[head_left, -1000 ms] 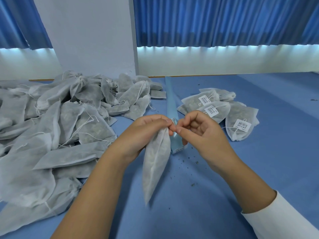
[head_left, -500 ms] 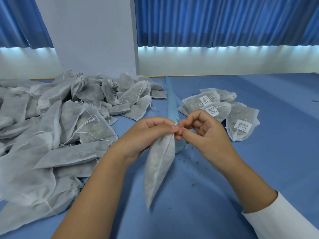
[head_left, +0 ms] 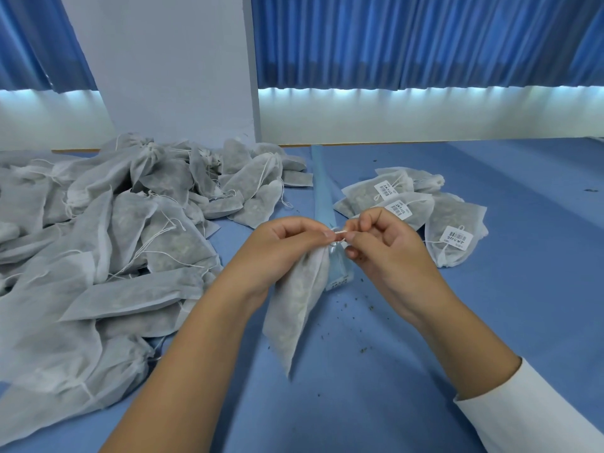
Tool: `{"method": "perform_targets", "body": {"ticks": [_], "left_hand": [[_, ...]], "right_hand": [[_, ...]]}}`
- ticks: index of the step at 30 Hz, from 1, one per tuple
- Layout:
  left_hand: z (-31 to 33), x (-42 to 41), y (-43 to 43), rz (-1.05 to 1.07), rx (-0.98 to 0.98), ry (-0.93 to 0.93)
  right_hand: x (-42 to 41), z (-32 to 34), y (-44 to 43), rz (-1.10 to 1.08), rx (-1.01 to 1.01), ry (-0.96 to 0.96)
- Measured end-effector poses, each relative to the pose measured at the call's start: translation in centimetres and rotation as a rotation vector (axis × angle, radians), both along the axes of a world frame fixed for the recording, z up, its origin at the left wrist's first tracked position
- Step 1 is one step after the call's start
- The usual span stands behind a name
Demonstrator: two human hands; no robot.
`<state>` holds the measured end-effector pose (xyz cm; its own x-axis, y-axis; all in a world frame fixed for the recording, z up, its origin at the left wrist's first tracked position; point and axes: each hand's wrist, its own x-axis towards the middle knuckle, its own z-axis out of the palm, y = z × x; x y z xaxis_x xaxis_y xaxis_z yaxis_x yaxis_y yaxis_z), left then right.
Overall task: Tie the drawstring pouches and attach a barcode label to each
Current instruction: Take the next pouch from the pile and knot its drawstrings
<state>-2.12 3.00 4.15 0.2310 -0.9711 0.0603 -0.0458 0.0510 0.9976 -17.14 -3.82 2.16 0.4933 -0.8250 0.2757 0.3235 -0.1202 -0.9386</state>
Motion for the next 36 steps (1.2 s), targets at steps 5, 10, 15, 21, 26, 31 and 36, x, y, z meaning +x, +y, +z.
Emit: {"method": "perform_targets", "body": {"ticks": [5, 10, 15, 21, 26, 31, 36], "left_hand": [[-0.2, -0.2, -0.1, 0.03, 0.023, -0.061], [-0.5, -0.2, -0.3, 0.045, 0.034, -0.15], [-0.5, 0.0, -0.3, 0.032, 0.029, -0.161], [-0.4, 0.1, -0.3, 0.057, 0.024, -0.202], [-0.4, 0.1, -0.3, 0.078, 0.039, -0.2], [-0.3, 0.1, -0.3, 0.076, 0.064, -0.21], [-0.5, 0.0, -0.3, 0.102, 0.093, -0.276]], "right_hand": [[0.2, 0.0, 0.1, 0.011, 0.058, -0.029], [0.1, 0.3, 0.2, 0.033, 0.125, -0.124], [-0.1, 0.2, 0.3, -0.018, -0.013, 0.003], [0.0, 0.0, 0.7, -0.109, -0.236, 0.188], [-0.1, -0.1, 0.7, -0.159, -0.304, 0.215], [0.0, -0.3, 0.6, -0.161, -0.345, 0.248], [0.0, -0.8, 0.3, -0.303, -0.508, 0.378]]}}
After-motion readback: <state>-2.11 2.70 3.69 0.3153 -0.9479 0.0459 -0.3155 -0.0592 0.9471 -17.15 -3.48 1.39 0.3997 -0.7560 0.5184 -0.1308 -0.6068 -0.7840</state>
